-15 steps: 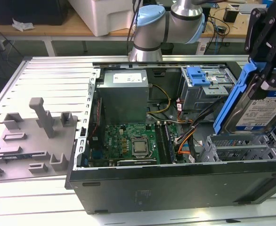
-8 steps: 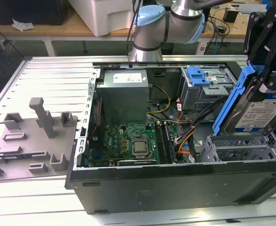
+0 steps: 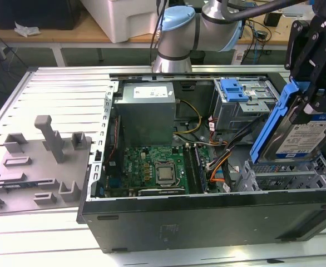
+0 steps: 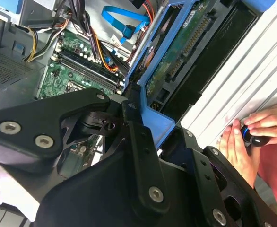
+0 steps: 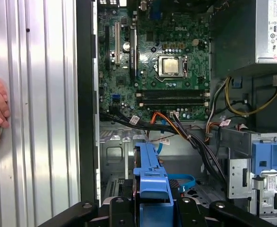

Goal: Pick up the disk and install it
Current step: 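Insert the disk into the insertion slot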

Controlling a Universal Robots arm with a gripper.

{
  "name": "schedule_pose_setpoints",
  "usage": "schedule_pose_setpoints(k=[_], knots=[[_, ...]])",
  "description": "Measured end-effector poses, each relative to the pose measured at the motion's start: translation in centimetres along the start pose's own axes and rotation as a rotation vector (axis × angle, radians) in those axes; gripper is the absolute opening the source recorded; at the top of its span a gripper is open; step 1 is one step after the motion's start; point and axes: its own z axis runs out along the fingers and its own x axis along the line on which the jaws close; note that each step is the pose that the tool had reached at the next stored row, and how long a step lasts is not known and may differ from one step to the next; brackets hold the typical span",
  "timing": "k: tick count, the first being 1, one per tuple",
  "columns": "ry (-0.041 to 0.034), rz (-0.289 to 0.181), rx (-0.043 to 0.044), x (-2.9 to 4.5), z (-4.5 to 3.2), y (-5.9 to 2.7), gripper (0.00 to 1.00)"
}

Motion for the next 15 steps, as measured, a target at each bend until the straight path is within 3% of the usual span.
schedule_pose_setpoints(k=[15], knots=[[0.0000, -0.016, -0.0006, 0.06, 0.67, -0.04, 0.37]])
